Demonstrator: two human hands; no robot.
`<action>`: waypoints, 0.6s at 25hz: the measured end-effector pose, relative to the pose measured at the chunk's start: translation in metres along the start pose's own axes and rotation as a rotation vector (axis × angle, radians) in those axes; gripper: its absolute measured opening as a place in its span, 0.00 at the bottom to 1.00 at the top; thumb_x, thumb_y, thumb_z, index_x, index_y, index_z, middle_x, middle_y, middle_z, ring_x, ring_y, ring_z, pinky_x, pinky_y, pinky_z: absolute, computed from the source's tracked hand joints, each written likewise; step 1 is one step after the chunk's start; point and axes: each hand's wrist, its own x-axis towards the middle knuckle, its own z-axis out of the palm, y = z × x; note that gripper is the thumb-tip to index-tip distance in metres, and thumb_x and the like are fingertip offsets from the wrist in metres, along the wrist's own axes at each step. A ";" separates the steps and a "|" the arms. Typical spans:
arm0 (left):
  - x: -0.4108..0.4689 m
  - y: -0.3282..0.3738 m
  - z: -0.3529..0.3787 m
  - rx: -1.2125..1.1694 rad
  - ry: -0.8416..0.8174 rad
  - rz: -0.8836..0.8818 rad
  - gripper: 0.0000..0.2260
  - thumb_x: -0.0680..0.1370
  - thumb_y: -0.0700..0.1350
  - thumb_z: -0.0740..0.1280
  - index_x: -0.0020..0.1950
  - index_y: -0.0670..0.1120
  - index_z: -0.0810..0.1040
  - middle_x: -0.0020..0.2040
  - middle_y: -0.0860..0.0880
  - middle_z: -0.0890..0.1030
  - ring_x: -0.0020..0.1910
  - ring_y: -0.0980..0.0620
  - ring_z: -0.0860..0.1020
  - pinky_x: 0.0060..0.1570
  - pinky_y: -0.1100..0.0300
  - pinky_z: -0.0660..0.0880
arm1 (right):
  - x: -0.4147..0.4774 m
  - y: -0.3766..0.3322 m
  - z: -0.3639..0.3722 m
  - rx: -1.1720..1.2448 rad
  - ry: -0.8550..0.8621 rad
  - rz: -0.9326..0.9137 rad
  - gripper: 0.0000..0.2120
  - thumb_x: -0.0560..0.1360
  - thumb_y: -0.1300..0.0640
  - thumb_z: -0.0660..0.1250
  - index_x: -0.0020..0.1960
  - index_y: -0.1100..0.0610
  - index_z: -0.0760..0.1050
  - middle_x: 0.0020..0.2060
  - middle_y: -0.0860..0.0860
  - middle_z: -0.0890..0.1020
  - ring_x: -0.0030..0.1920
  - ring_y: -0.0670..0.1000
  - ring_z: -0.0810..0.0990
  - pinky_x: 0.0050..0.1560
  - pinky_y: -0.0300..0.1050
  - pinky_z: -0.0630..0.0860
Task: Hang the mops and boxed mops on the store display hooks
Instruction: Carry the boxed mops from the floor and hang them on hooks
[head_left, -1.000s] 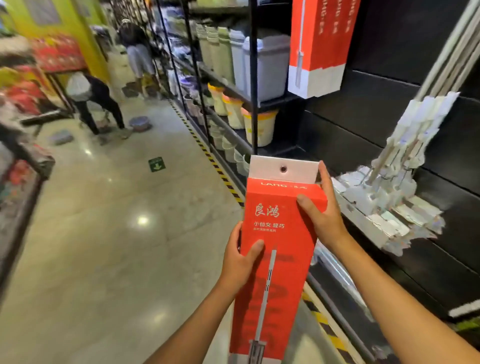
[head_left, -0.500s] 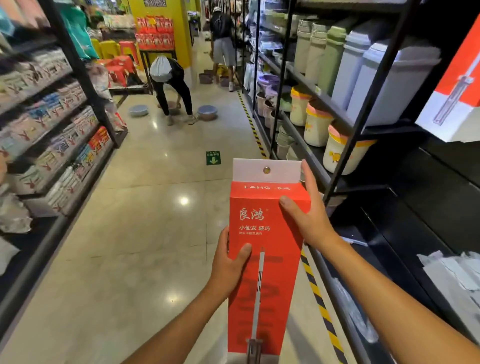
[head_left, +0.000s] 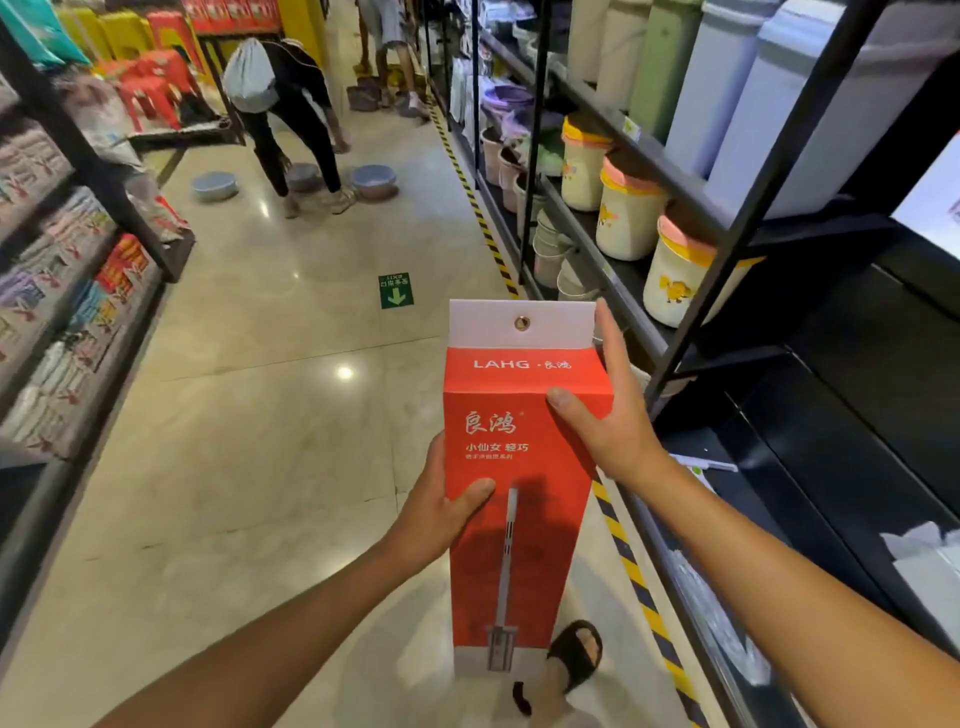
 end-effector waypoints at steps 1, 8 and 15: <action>0.021 0.003 0.005 -0.003 0.002 0.002 0.42 0.72 0.71 0.70 0.79 0.54 0.60 0.72 0.54 0.76 0.69 0.57 0.78 0.65 0.59 0.78 | 0.017 0.007 -0.008 0.010 0.015 0.002 0.53 0.71 0.31 0.73 0.84 0.43 0.46 0.72 0.47 0.76 0.70 0.51 0.79 0.69 0.64 0.77; 0.171 0.031 0.053 -0.024 -0.052 0.001 0.42 0.71 0.72 0.70 0.79 0.53 0.62 0.71 0.53 0.77 0.69 0.55 0.78 0.67 0.57 0.78 | 0.132 0.042 -0.090 -0.011 0.076 0.025 0.51 0.68 0.28 0.73 0.80 0.37 0.48 0.65 0.39 0.79 0.64 0.45 0.82 0.65 0.53 0.80; 0.307 0.062 0.105 -0.093 -0.190 0.026 0.43 0.68 0.74 0.71 0.77 0.55 0.64 0.67 0.56 0.80 0.65 0.56 0.81 0.61 0.56 0.81 | 0.218 0.066 -0.174 -0.144 0.227 0.010 0.50 0.70 0.30 0.72 0.83 0.42 0.50 0.70 0.44 0.77 0.67 0.46 0.80 0.68 0.54 0.78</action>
